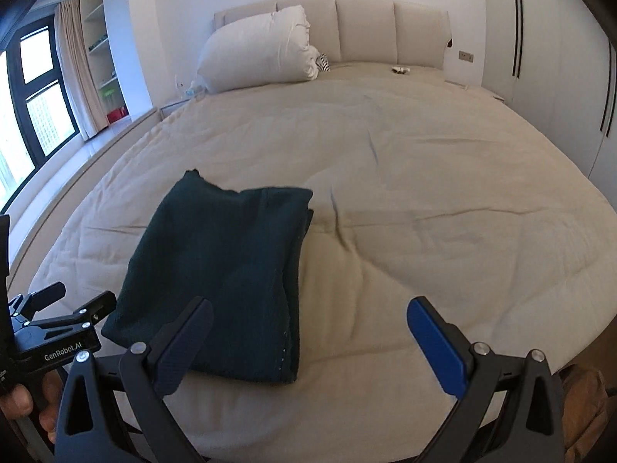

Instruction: Fold small clothes

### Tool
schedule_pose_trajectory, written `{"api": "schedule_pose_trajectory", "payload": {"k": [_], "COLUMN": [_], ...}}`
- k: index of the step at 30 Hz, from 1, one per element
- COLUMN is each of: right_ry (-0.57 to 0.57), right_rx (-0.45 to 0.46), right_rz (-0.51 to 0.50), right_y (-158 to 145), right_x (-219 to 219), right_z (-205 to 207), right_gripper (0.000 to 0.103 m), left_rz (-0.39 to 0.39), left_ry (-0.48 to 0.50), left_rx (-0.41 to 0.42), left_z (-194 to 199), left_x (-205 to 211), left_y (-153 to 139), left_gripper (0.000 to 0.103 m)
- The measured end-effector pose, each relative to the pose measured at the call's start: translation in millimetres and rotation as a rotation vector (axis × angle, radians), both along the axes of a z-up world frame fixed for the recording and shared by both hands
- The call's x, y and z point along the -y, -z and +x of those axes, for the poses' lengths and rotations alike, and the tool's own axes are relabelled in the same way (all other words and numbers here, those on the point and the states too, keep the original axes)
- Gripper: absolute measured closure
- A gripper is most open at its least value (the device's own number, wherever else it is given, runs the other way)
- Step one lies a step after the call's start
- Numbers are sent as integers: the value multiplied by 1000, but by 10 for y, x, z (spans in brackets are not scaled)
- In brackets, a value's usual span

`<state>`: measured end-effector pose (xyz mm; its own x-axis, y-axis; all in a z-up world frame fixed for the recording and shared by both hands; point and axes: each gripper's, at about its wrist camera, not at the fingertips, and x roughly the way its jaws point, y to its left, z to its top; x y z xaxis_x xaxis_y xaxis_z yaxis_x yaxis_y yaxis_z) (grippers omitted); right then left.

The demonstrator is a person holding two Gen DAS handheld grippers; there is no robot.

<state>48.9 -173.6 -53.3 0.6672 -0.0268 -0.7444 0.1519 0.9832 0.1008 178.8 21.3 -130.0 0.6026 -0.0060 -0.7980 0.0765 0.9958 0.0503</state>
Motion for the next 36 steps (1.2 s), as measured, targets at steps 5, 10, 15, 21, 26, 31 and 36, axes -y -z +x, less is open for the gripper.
{"api": "schedule_pose_trajectory", "payload": {"k": [5,10,15,21,26,31,36], "right_ry": [-9,-10,-6,-7,-6,-8,-8], "right_rx": [-19,-26,-34,-35,-36,-38,-39], "right_rz": [-1,0,10,10,11,12,12], "right_y": [32,35,54,60,60,72,69], "right_x": [-13,-14,9,12,9,8,7], "right_z": [5,5,2,1,-1,-7,-8], "right_gripper": [0,0,0,0,0,0,0], "left_rz": [-3,-3,-3,-2,-2,-2,-3], "left_ry": [0,-3,-1,-1,-1,-1,-1], "left_rx": [-7,-11,-11,-11,-11,-12,-13], "left_z": [9,30,29,32,30,35,41], "left_x": [-8,-12,-15,-18,-20,-22,-24], "left_y": [27,45,42,49,47,54,71], "left_gripper": [0,0,0,0,0,0,0]}}
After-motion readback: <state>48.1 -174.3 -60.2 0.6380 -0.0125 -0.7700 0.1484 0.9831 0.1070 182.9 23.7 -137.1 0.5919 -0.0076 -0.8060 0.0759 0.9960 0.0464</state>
